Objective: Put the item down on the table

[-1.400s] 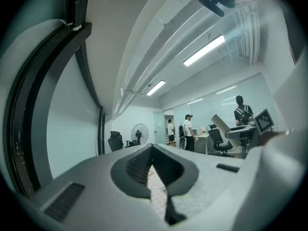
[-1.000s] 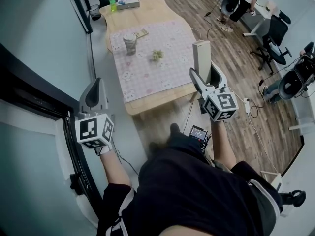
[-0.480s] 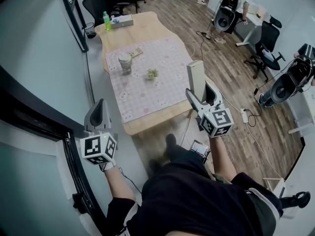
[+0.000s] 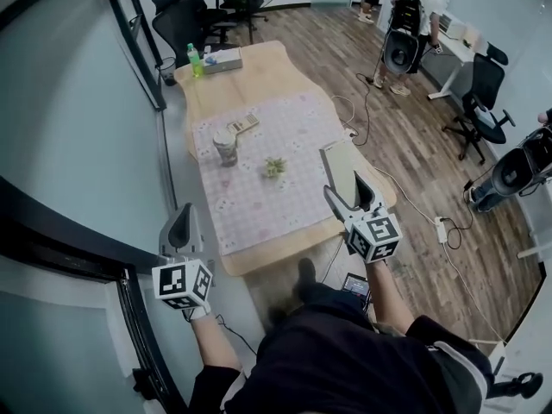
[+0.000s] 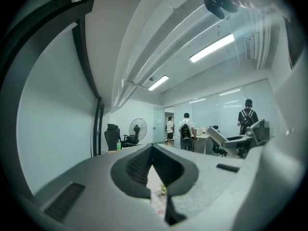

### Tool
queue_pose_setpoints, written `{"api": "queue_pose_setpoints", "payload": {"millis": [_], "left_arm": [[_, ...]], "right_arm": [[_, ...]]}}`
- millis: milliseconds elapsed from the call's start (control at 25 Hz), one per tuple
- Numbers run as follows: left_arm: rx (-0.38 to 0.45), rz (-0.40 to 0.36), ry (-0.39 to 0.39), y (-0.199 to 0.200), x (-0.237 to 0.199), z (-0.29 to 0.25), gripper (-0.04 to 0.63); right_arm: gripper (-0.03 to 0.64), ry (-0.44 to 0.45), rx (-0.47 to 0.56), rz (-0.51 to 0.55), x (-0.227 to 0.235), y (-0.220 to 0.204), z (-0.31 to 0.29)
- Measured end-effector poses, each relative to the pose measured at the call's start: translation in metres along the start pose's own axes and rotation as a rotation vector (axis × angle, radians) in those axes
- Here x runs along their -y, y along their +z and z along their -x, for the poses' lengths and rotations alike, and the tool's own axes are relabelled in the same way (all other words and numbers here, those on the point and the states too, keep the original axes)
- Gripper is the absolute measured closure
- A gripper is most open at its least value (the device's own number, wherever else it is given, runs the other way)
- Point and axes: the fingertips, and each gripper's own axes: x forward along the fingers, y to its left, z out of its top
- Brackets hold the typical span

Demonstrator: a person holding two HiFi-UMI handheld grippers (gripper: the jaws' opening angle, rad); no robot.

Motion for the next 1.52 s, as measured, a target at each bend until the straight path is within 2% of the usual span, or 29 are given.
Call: {"api": "queue_pose_setpoints", "payload": {"millis": [120,440,640,880,1040,1360,1520], "left_arm": [[-0.001,0.002,0.006,0.009,0.0,-0.031,0.6],[-0.007,-0.053,0.037,0.024,0.024,-0.111,0.6],[-0.019,-0.058,0.035,0.016,0.045,-0.155,0.6],[-0.046,-0.111,0.047,0.017,0.061,-0.181,0.6],[-0.058,-0.134,0.07,0.016,0.052,-0.189,0.6],[-0.027,-0.093,0.089,0.026,0.004,-0.188,0.6],[-0.005,-0.08,0.069,0.03,-0.009,-0.186,0.6]], "right_arm": [[0.29,0.018,0.022,-0.019,0.018,0.006,-0.029],[0.29,0.045,0.081,-0.089,0.082,0.016,-0.088],[0.29,0.054,0.083,-0.125,0.113,0.008,-0.107],[0.291,0.085,0.084,-0.16,0.138,-0.002,-0.135],[0.291,0.087,0.092,-0.157,0.14,0.004,-0.151],[0.291,0.088,0.11,-0.124,0.105,0.03,-0.17],[0.291,0.075,0.146,-0.086,0.093,0.05,-0.166]]}}
